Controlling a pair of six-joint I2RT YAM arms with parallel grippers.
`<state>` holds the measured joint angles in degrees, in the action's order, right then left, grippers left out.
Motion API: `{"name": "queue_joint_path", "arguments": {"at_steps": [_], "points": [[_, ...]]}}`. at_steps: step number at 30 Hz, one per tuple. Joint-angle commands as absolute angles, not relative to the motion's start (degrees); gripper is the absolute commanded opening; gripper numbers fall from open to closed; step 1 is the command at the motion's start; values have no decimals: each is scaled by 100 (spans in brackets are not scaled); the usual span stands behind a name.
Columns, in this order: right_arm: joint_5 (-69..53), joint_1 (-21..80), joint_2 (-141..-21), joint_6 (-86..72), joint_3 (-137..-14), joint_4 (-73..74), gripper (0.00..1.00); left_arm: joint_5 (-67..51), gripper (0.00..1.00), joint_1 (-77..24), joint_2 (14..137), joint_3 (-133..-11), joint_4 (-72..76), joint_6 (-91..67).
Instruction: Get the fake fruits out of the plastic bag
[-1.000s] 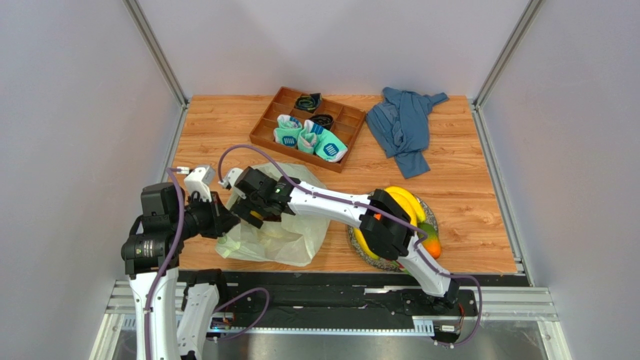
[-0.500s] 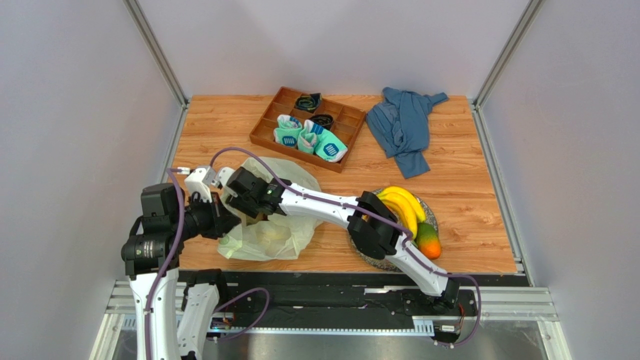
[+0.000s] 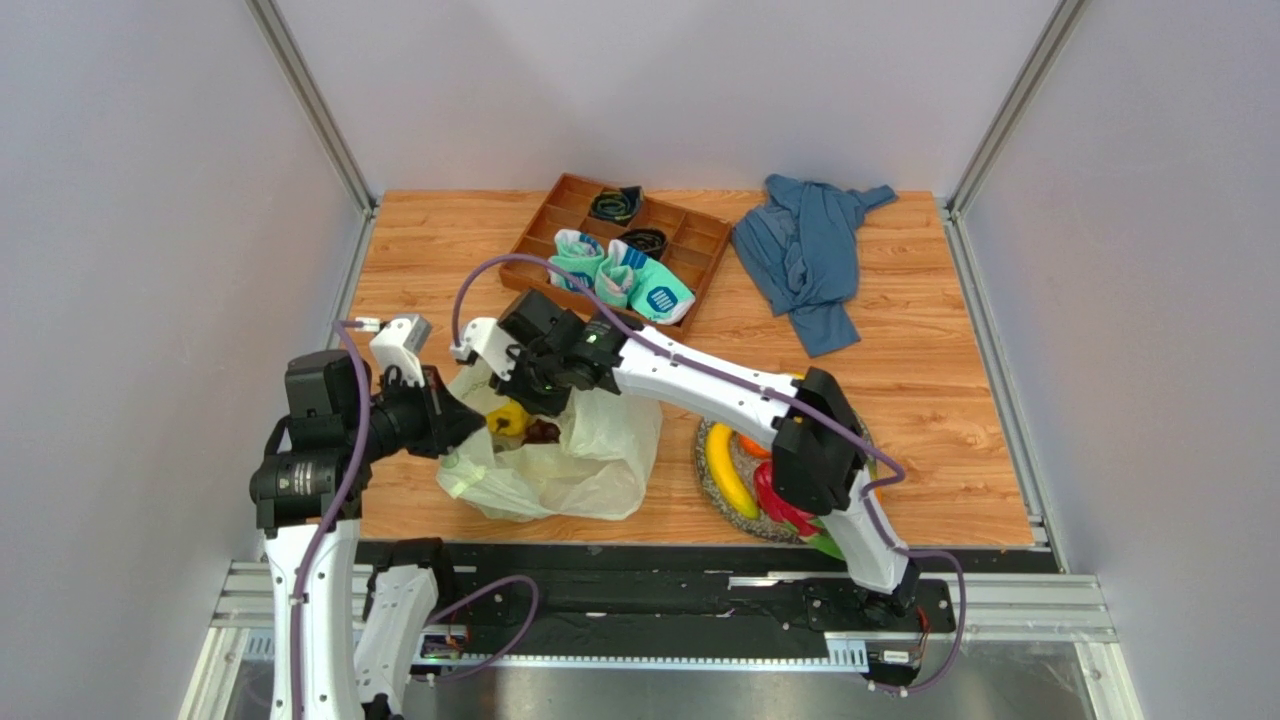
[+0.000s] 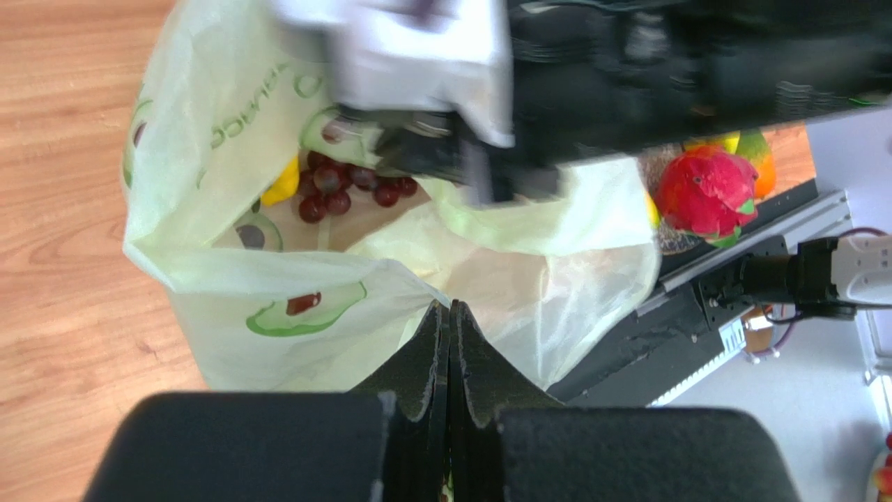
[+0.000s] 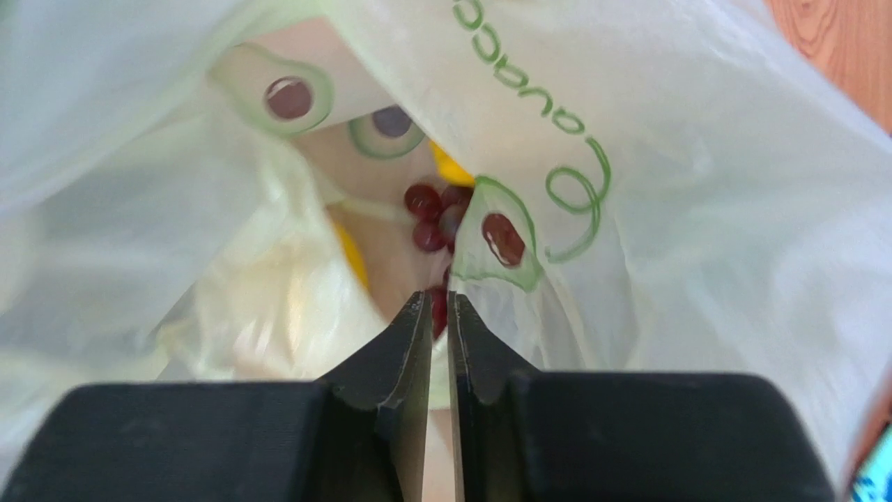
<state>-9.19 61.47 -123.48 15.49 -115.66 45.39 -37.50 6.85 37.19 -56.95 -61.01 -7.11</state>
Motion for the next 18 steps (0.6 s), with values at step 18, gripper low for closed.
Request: {"name": "queue_joint_path", "arguments": {"at_steps": [18], "points": [[-1237, 6442, -12313, 1731, -11249, 4675, 35, -4940, 0, 747, 3709, -7129, -6935, -167]]}}
